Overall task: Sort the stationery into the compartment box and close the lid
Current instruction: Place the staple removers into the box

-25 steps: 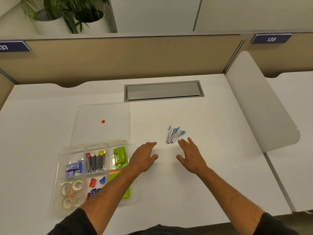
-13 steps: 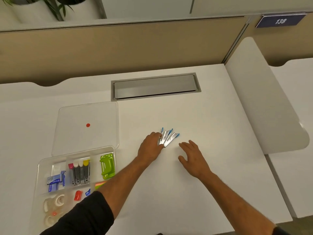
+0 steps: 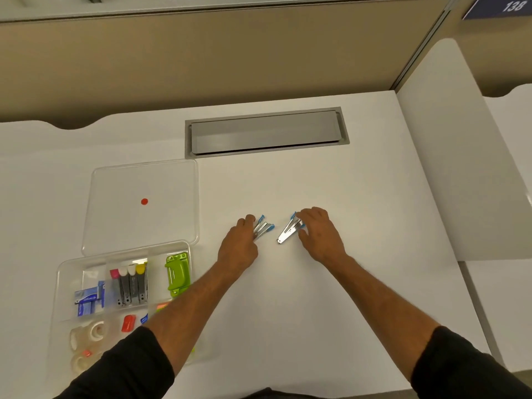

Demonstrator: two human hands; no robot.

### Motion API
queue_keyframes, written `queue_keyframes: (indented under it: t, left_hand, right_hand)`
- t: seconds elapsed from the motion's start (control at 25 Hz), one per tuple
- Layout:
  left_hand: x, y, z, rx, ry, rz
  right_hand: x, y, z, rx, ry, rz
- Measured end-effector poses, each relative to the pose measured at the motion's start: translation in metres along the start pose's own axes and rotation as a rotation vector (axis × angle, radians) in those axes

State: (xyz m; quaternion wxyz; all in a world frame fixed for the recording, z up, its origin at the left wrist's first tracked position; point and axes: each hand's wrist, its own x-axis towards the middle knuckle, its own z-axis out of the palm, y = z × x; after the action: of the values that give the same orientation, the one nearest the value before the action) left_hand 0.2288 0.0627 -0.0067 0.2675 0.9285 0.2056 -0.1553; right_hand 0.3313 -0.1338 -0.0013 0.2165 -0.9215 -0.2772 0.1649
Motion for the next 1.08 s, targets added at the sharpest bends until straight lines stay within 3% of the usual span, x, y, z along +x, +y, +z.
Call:
queue_keyframes:
  t: [0.12, 0.36, 0.76, 1.08]
  left_hand:
    - [-0.002, -0.002, 0.0, 0.096, -0.002, -0.031]
    - [0.015, 0.007, 0.003, 0.25, 0.012, 0.1]
    - [-0.012, -0.012, -0.004, -0.024, 0.072, 0.046]
    - [-0.074, -0.032, -0.041, -0.309, 0.244, 0.192]
  right_hand:
    - [0.007, -0.003, 0.006, -0.088, -0.03, 0.041]
    - [-0.005, 0.0, 0.019, -0.295, -0.125, 0.065]
    - [-0.031, -0.016, 0.001, -0.096, -0.065, 0.157]
    - [-0.051, -0.067, -0.001, 0.086, 0.074, 0.233]
